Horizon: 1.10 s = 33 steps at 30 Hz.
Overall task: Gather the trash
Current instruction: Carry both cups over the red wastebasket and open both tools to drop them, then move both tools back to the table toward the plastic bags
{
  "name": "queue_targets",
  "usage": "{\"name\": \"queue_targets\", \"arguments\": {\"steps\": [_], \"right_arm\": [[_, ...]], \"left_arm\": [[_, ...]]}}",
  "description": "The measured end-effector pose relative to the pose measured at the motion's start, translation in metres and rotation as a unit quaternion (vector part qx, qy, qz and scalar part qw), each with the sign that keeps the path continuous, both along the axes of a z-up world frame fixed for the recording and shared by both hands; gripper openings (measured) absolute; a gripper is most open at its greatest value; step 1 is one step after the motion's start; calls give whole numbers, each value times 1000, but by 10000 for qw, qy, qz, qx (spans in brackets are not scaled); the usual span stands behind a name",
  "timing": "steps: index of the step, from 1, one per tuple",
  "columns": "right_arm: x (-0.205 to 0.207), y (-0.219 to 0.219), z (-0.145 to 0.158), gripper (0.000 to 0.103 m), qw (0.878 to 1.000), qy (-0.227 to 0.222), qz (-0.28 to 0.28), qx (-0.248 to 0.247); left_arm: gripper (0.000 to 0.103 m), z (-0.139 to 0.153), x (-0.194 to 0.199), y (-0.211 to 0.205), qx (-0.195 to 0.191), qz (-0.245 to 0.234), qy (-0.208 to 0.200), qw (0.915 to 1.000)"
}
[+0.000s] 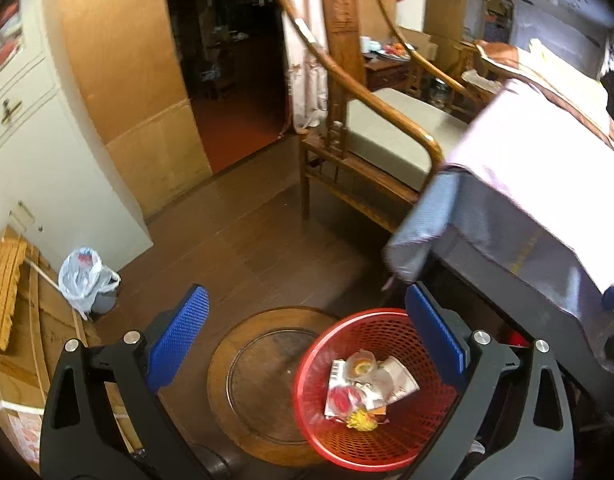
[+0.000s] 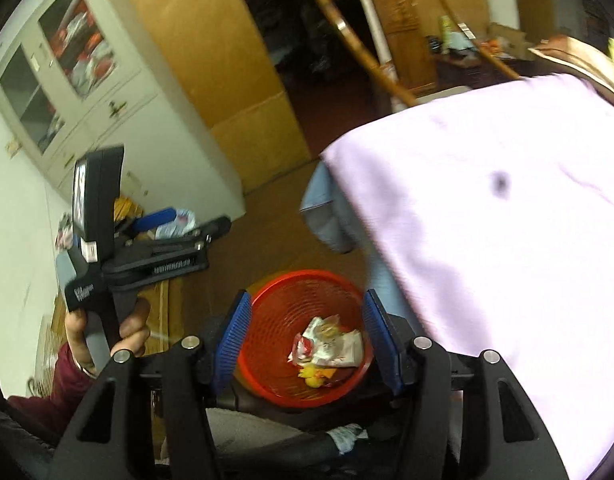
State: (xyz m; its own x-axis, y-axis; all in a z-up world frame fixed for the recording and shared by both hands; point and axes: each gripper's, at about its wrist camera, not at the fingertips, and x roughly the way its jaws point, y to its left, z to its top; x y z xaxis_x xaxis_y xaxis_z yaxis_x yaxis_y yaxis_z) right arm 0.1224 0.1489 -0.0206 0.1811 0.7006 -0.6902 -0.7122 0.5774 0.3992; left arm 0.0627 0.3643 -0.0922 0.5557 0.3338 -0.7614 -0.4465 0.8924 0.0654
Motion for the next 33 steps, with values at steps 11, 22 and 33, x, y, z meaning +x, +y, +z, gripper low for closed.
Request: {"name": "queue_targets", "arguments": {"steps": [11,22,33], "right_arm": [[12,-146,13,69,9848,-549,-1576,480],[19,-366,-17,81,9132,-351,-3973,840],[35,-441,-63,82,8740,6,-4764,960]], "left_arm": [[96,36,37,-135,-101,-1253,-123,9920],[96,45,114,-333,-19,-3001,37,9539],[97,19,205,-444,77,-3664,583,9286]]}}
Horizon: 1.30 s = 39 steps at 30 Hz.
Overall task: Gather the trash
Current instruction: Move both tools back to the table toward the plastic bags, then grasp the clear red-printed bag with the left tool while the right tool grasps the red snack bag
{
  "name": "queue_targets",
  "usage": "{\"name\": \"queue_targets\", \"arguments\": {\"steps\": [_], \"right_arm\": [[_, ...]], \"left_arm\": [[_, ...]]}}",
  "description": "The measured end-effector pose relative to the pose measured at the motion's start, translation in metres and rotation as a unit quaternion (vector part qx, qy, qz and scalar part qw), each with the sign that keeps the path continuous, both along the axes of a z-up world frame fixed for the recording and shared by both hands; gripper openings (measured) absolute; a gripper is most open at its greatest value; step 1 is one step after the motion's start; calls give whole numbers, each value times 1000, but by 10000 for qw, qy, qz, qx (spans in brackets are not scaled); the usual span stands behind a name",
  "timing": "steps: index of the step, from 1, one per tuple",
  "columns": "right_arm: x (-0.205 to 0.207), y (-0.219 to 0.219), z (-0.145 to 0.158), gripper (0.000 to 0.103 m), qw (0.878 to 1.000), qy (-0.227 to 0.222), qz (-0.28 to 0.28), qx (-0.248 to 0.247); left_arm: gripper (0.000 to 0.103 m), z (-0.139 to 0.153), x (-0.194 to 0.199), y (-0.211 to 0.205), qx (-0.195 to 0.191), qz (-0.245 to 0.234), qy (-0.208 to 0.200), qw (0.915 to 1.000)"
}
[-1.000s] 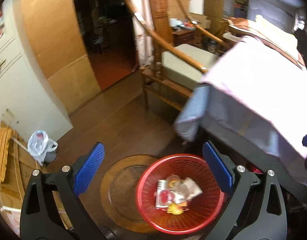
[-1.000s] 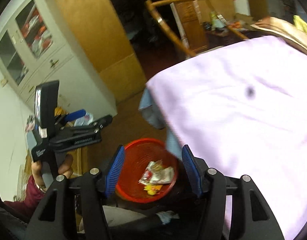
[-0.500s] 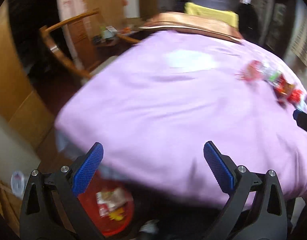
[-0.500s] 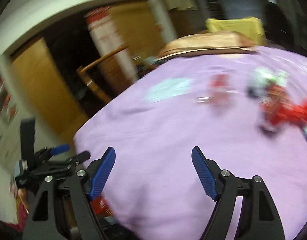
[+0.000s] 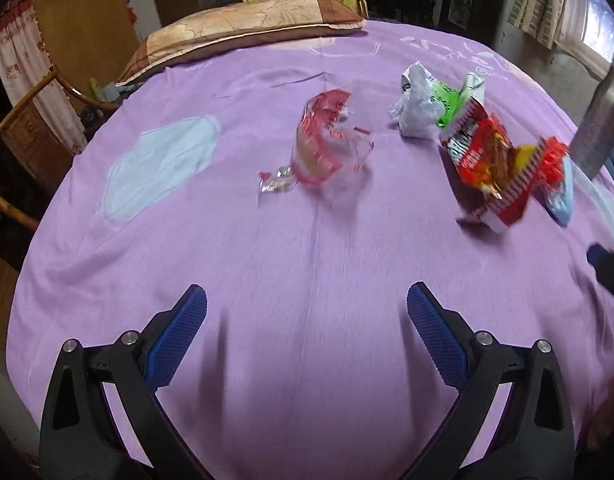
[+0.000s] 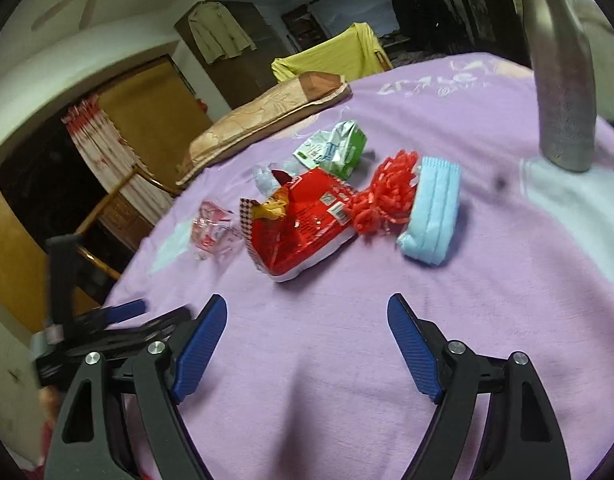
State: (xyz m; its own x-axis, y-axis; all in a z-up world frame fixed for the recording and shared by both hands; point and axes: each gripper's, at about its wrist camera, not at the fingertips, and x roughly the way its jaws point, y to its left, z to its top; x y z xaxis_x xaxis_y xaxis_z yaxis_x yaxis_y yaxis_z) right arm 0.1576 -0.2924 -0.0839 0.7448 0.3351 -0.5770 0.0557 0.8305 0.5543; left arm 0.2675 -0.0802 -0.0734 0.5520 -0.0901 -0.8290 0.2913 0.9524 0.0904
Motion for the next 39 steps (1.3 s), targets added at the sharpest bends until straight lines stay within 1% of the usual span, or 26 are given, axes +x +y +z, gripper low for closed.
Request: {"name": "queue_targets", "arguments": {"steps": [4,8,11,14,16,17,18,21,24,26,30,32,34,37,39], "right_arm": [[-3,0,0,83,10000,-12,-12,-15],[-5,3,4,88,9999,-77,50,-127],[-3,-2,1,88,10000,-20,24,4],[-2,-7,-3,88,9998,57,-11,175],[0,-8,-6,89,9997,96,-4,227],[0,-8,-6,89,9997,114,10,223],[1,-7,-6,89,9997,135,26,201],[3,-4,-6,89,9998,174,75,108],[7,-1,-6,89,9995,279,121,41],[11,1,-5,89,9993,365,66,-40],[26,11,1,89,9984,418,-26,-384],[41,18,7,90,9974,472,25,-547],[54,24,11,94,9971,484,75,-575],[74,32,13,95,9960,560,72,-697],[86,36,8,95,9942,688,42,-829]], "left_arm": [[97,-1,28,-12,61,85,-37,9999],[97,4,51,-24,8,82,-78,9999],[97,7,70,-34,49,124,-202,9997],[97,5,87,-35,-11,253,-359,9990],[97,-6,97,-29,-41,384,-285,9988],[97,-12,103,-28,124,463,-159,9987],[97,-14,106,-26,183,493,-140,9985],[97,-15,107,-24,358,556,-279,9974],[97,-11,103,-24,234,507,-359,9978],[97,-7,97,-25,269,477,-523,9971],[97,-2,92,-28,314,423,-680,9963],[97,0,93,-26,259,436,-678,9964],[97,2,95,-21,95,477,-623,9969],[97,5,97,-12,-94,550,-573,9968],[97,4,98,-9,-162,556,-516,9970]]}}
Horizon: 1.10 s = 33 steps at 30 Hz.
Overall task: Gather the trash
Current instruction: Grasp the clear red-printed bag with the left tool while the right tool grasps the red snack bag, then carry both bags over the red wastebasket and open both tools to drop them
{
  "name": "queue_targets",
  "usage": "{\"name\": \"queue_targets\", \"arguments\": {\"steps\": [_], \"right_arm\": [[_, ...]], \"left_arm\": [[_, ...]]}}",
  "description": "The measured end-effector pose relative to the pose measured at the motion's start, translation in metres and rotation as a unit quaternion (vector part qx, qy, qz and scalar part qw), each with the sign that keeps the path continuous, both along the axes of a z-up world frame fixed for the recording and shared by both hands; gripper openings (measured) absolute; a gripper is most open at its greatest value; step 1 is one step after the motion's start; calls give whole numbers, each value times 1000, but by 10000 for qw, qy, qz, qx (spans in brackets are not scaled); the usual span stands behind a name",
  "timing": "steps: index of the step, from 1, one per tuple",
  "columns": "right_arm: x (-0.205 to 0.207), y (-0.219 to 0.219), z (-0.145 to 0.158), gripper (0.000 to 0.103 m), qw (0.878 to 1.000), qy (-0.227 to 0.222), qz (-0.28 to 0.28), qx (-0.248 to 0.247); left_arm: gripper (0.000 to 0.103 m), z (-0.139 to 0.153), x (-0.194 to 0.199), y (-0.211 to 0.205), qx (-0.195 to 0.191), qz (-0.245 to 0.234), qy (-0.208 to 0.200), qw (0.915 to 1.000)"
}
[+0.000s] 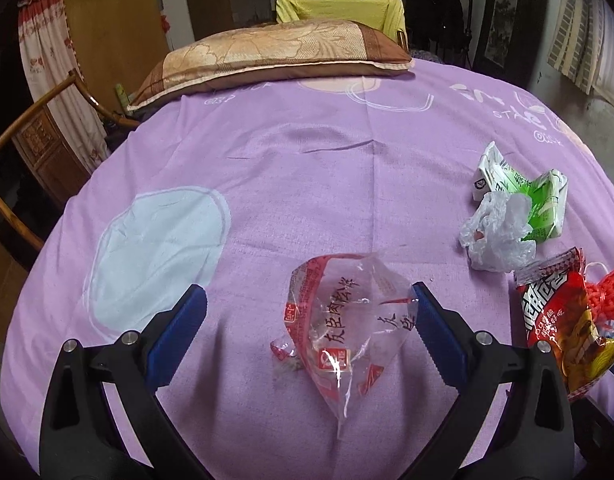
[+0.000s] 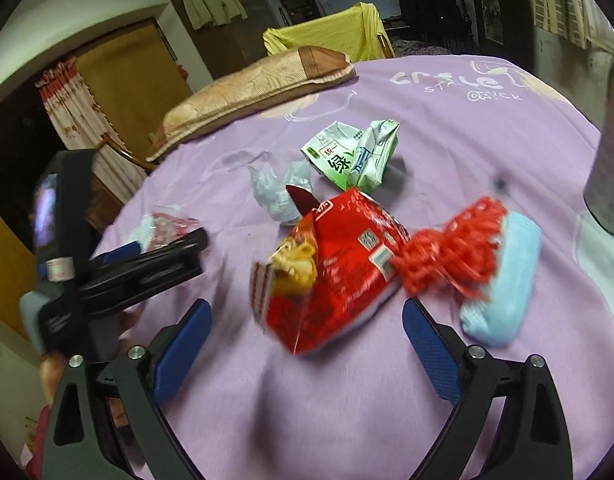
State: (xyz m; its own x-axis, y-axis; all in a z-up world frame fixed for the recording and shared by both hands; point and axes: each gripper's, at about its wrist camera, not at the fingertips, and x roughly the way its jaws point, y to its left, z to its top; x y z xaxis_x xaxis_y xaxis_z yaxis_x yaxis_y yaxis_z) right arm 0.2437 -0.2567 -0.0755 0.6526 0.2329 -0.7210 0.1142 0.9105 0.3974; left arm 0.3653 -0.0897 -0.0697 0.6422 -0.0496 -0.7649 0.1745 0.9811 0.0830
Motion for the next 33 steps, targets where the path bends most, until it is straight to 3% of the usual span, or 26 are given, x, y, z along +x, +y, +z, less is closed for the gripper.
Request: {"name": "queue_targets", "arguments": {"steps": [2,3,5,6,10,14,19,25,29,33], "right_arm": [[5,1,-6,92,9999,61,-31,-105],[6,0,-8,84,9997,82,-65,-213],[1,-3,-10,27,9996,4,15,-292],[-2,-6,-8,25,9997,-80,5,-247],[-17,-18,6,25,9980,-621,-78,48],[-25,-16,18,25,9957,-912,-81,-158],[-25,-19,18,27,9963,-846,-67,-152],[-22,-17,17,27,9970,-771,-67,-97],[-20,-15,18,27,9967,-792,-64,-192],[-21,-16,19,27,9963,-857,29,5]], "left_arm": [[97,-2,2,0,-109,-73,130,9998],[97,-3,2,0,-151,-109,181,9997],[97,-6,4,-3,-244,-213,304,9990],[97,-6,4,-4,-279,-257,328,9987],[93,-3,-1,-8,-289,-360,185,9988],[85,3,-8,-12,-287,-524,-41,9982],[57,4,-8,-14,-542,-773,44,9955],[48,8,-15,-8,-774,-815,57,9936],[48,15,-29,6,-1201,-771,141,9897],[48,33,-56,25,-1307,-673,-51,9891]]}}
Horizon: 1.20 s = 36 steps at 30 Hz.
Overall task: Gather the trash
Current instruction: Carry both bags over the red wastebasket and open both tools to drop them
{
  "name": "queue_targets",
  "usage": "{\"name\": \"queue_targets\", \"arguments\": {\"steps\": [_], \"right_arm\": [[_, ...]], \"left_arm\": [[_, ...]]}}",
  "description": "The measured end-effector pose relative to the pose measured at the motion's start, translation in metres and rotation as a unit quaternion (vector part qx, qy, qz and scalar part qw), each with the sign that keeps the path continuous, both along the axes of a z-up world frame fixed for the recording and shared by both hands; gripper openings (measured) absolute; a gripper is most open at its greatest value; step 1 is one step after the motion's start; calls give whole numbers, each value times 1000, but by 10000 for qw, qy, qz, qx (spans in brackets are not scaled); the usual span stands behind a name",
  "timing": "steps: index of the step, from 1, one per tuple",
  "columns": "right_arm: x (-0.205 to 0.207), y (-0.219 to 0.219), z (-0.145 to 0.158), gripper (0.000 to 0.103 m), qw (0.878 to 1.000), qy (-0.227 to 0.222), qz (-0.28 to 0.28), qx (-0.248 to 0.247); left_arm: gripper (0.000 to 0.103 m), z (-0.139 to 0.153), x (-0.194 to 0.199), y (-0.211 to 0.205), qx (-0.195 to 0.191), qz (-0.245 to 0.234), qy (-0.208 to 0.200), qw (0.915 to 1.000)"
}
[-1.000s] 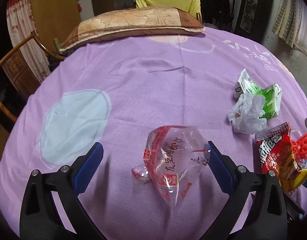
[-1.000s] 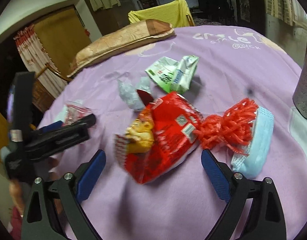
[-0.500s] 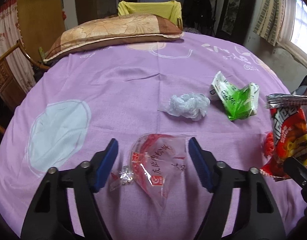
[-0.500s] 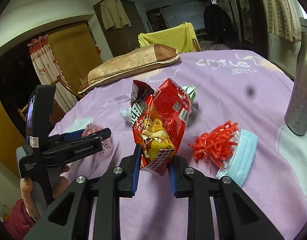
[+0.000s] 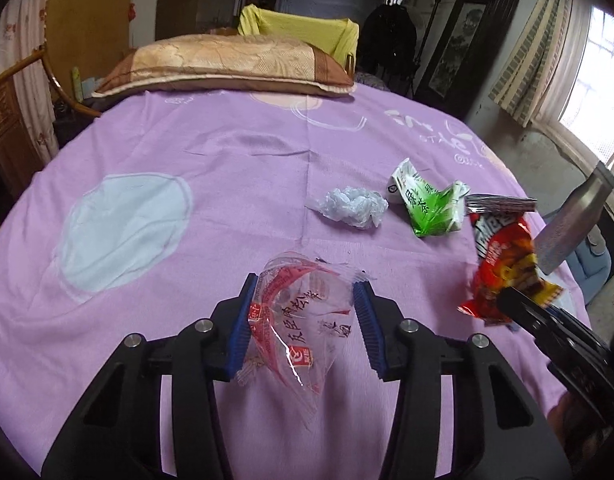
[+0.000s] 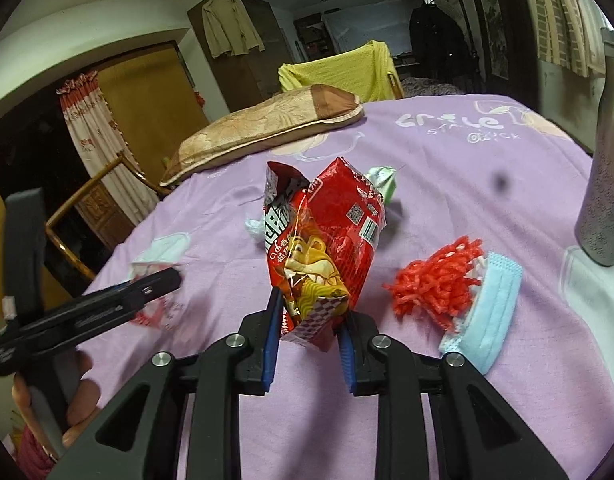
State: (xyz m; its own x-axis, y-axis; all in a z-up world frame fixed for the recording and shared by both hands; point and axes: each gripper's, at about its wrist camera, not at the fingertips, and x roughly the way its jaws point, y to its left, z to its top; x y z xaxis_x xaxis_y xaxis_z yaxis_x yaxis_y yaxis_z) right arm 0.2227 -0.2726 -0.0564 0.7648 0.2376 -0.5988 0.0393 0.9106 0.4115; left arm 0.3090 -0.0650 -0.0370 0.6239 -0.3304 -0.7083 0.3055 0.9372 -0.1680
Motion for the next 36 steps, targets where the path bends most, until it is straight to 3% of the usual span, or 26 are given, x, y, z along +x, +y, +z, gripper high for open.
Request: {"name": "queue_targets", "arguments": {"steps": [9,21,28,35,36], "right_arm": [[-26,36,20,27,9983,-263,486,195],[-90,116,69,27,9889,-810,1244,15],[-116,179,77,27,9777,-844,1921,-56],[-116,261,75,27,9615,-500,2692,-236],[-116,276,75,27,9577,-453,2827,-304]], "left_arm": [[48,46,-59,76,-88,507,-409,9978],[48,67,-153,193,-209,1161,-752,9902],[48,34,-213,287,94,1825,-477,9820],[50,-38,-246,356,284,2105,365,9765],[58,-47,-248,360,300,2104,471,9760]]}}
